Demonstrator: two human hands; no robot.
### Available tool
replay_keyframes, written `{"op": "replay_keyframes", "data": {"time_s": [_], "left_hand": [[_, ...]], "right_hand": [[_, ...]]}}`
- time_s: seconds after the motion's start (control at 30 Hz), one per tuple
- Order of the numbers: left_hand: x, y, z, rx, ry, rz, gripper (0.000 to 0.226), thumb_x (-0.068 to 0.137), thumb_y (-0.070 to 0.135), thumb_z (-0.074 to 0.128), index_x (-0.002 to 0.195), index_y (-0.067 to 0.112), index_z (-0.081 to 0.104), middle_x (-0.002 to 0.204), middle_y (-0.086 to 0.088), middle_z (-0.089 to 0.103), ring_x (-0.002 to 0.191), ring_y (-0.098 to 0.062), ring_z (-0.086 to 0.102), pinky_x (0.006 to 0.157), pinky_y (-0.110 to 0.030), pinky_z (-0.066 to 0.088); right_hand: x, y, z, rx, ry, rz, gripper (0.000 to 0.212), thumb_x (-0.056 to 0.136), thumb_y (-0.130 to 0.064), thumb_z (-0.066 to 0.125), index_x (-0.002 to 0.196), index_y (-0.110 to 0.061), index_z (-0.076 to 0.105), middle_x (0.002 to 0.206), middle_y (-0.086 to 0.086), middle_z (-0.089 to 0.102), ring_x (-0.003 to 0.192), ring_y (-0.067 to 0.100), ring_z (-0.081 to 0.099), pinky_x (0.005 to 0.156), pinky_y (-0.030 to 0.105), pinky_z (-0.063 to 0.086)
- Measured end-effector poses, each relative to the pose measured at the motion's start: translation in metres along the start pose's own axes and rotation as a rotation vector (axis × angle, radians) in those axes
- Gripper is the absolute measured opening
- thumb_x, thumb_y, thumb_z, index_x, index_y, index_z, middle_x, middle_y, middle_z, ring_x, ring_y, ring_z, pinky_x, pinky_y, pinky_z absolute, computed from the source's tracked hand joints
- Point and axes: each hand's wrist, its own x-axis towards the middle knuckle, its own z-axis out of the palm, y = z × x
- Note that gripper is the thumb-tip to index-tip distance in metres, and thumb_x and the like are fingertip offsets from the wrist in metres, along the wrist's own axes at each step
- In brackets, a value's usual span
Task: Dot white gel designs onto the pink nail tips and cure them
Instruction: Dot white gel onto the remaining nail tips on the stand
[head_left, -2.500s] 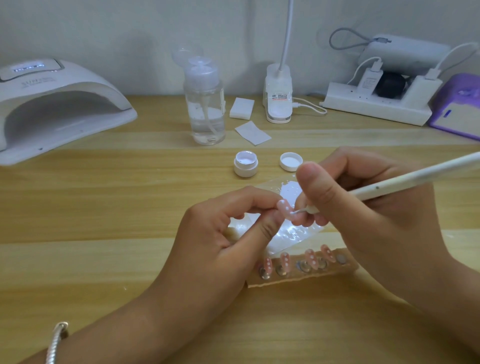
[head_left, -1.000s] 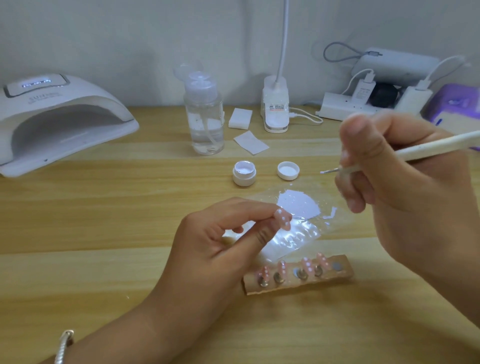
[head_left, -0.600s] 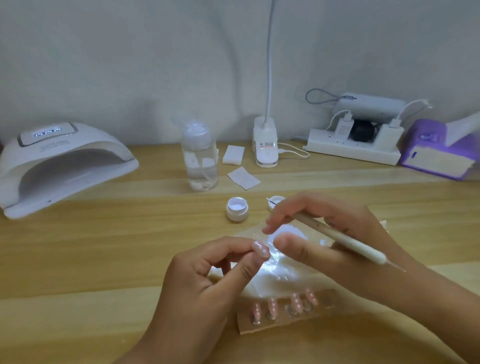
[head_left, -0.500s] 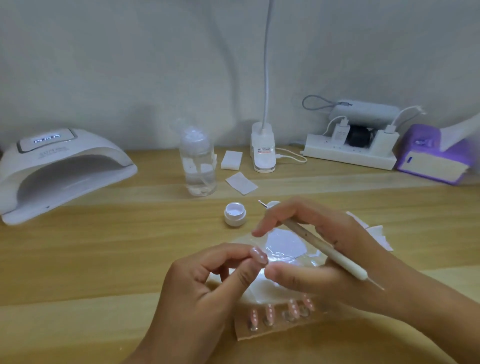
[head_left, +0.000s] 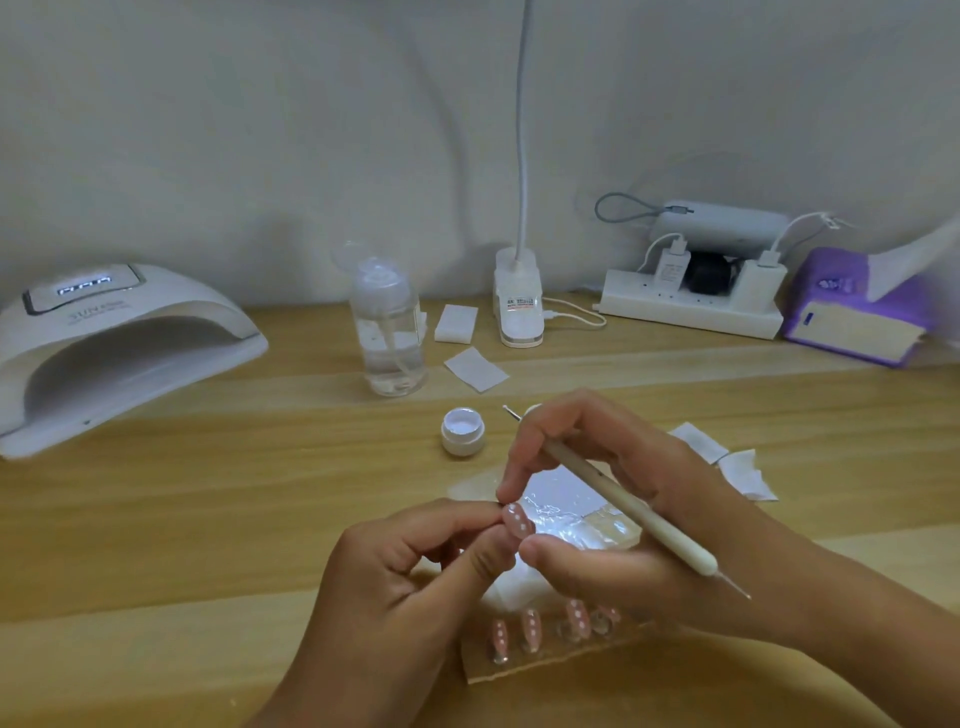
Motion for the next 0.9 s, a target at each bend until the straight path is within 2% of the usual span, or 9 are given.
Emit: {"op": "replay_keyframes", "data": {"time_s": [0.1, 0.2, 0.3, 0.43, 0.5, 0.6, 0.7, 0.8, 0.9], "left_hand": [[-0.001, 0.001, -0.001, 0.016, -0.01, -0.009, 0.022, 0.07, 0.053, 0.07, 0.082, 0.036, 0.08, 0.08, -0.005, 0.076, 0.081, -0.037, 0.067, 0.076, -0.045, 0.054], [-0.001, 0.0, -0.002, 0.023, -0.019, -0.012, 0.019, 0.07, 0.049, 0.071, 0.082, 0.038, 0.08, 0.081, 0.0, 0.077, 0.081, -0.031, 0.07, 0.076, -0.036, 0.055], [-0.002, 0.003, -0.002, 0.007, -0.031, -0.031, 0.017, 0.07, 0.048, 0.07, 0.083, 0.041, 0.079, 0.079, 0.005, 0.078, 0.079, -0.021, 0.073, 0.074, -0.025, 0.056], [-0.004, 0.009, -0.001, 0.058, -0.054, -0.05, 0.027, 0.076, 0.056, 0.062, 0.094, 0.043, 0.076, 0.088, 0.009, 0.076, 0.077, -0.014, 0.07, 0.071, -0.022, 0.054], [-0.005, 0.013, -0.003, 0.174, -0.064, 0.005, 0.029, 0.078, 0.057, 0.057, 0.092, 0.038, 0.075, 0.091, 0.012, 0.073, 0.079, -0.008, 0.063, 0.07, -0.014, 0.046], [-0.007, 0.021, 0.0, 0.49, -0.155, 0.124, 0.029, 0.07, 0.056, 0.058, 0.09, 0.037, 0.067, 0.092, 0.016, 0.062, 0.091, -0.005, 0.054, 0.083, -0.02, 0.037], [-0.008, 0.023, 0.002, 0.772, -0.268, 0.188, 0.033, 0.06, 0.057, 0.056, 0.088, 0.039, 0.059, 0.088, 0.022, 0.052, 0.091, -0.001, 0.049, 0.086, -0.02, 0.028], [-0.009, 0.021, 0.0, 0.9, -0.36, 0.15, 0.037, 0.057, 0.064, 0.053, 0.086, 0.042, 0.055, 0.086, 0.023, 0.047, 0.088, -0.003, 0.047, 0.086, -0.022, 0.025], [-0.009, 0.019, -0.002, 0.94, -0.389, 0.168, 0.032, 0.059, 0.063, 0.054, 0.083, 0.041, 0.054, 0.083, 0.022, 0.047, 0.084, -0.001, 0.046, 0.082, -0.024, 0.027]], "right_hand": [[-0.014, 0.005, 0.001, -0.069, 0.129, -0.023, 0.033, 0.073, 0.002, 0.078, 0.099, -0.01, 0.06, 0.089, 0.0, 0.072, 0.091, 0.019, 0.067, 0.09, 0.028, 0.05], [-0.005, 0.005, 0.0, -0.072, 0.107, -0.012, 0.033, 0.073, 0.003, 0.079, 0.099, -0.007, 0.061, 0.088, 0.001, 0.072, 0.092, 0.021, 0.068, 0.093, 0.039, 0.051], [-0.006, 0.001, 0.0, -0.079, 0.109, -0.037, 0.03, 0.074, -0.001, 0.078, 0.098, -0.007, 0.06, 0.085, 0.002, 0.072, 0.092, 0.021, 0.068, 0.093, 0.039, 0.05], [-0.008, -0.007, -0.022, -0.15, 0.092, -0.037, 0.034, 0.075, -0.004, 0.076, 0.102, -0.007, 0.057, 0.088, 0.002, 0.071, 0.094, 0.023, 0.067, 0.094, 0.036, 0.05], [-0.014, -0.01, -0.039, -0.189, 0.074, -0.013, 0.034, 0.076, -0.007, 0.077, 0.102, -0.01, 0.057, 0.09, 0.001, 0.071, 0.096, 0.023, 0.067, 0.092, 0.031, 0.05], [-0.032, -0.007, -0.047, -0.248, 0.025, 0.048, 0.031, 0.074, -0.008, 0.077, 0.098, -0.013, 0.058, 0.089, -0.003, 0.071, 0.094, 0.017, 0.067, 0.089, 0.02, 0.047], [-0.052, 0.002, -0.036, -0.231, 0.023, 0.158, 0.029, 0.072, -0.01, 0.079, 0.094, -0.015, 0.061, 0.088, -0.007, 0.072, 0.095, 0.014, 0.065, 0.089, 0.015, 0.043], [-0.061, 0.009, -0.028, -0.228, 0.023, 0.19, 0.03, 0.071, -0.003, 0.081, 0.092, -0.013, 0.062, 0.086, -0.008, 0.071, 0.096, 0.01, 0.063, 0.087, 0.011, 0.042], [-0.063, 0.011, -0.027, -0.259, 0.056, 0.152, 0.029, 0.067, -0.014, 0.079, 0.091, -0.017, 0.063, 0.087, -0.011, 0.071, 0.096, 0.01, 0.065, 0.089, 0.013, 0.043]]}}
